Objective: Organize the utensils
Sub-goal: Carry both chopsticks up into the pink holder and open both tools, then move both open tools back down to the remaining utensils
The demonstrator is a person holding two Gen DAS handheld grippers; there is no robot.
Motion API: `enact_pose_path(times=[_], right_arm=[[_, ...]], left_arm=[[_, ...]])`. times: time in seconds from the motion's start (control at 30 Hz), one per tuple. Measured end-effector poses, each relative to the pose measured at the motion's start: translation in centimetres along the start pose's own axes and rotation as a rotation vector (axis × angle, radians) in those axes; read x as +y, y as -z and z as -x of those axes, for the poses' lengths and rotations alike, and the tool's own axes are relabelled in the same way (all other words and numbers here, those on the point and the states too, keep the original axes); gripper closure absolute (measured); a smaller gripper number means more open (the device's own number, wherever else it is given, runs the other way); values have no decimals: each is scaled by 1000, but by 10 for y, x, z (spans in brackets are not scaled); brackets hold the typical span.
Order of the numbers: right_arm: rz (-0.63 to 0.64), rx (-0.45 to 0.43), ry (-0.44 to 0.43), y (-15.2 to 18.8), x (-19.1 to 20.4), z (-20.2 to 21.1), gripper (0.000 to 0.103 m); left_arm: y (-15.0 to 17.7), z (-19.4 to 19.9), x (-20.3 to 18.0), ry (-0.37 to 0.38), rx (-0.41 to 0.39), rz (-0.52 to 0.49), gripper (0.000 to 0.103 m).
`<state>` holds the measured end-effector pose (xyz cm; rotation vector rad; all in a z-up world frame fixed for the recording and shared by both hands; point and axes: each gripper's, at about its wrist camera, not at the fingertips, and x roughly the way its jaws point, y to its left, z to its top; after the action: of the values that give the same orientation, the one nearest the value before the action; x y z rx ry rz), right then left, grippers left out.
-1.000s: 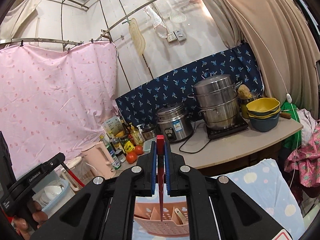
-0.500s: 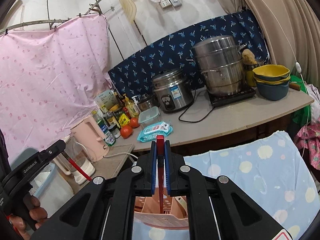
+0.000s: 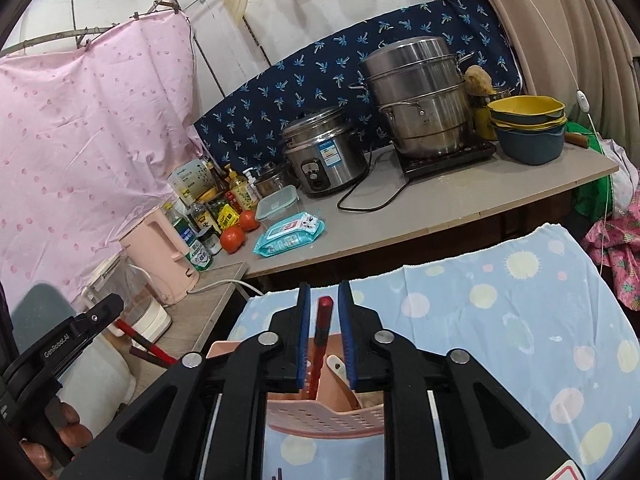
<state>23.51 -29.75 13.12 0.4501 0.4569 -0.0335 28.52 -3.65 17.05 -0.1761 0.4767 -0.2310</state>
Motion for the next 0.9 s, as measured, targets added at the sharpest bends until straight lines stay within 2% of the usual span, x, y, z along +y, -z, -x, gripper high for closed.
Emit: enact_pose_path(times=[0.03, 0.17, 0.4, 0.57, 0.9], right_arm=[[-2, -5, 2, 1, -1, 3, 76], [2, -25, 12, 4, -2, 16, 68], [12, 7, -5, 24, -3, 39, 66], [12, 61, 1, 55, -10, 59, 66], [103, 211, 80, 141, -23, 98, 66]], left_arm=[[1, 3, 2, -5, -9, 12, 54], [3, 10, 8, -12, -6, 31, 54], [23, 32, 17, -24, 22, 27, 54], [55, 47, 26, -33, 81, 22, 54], [144, 72, 44, -44, 266, 12, 54]])
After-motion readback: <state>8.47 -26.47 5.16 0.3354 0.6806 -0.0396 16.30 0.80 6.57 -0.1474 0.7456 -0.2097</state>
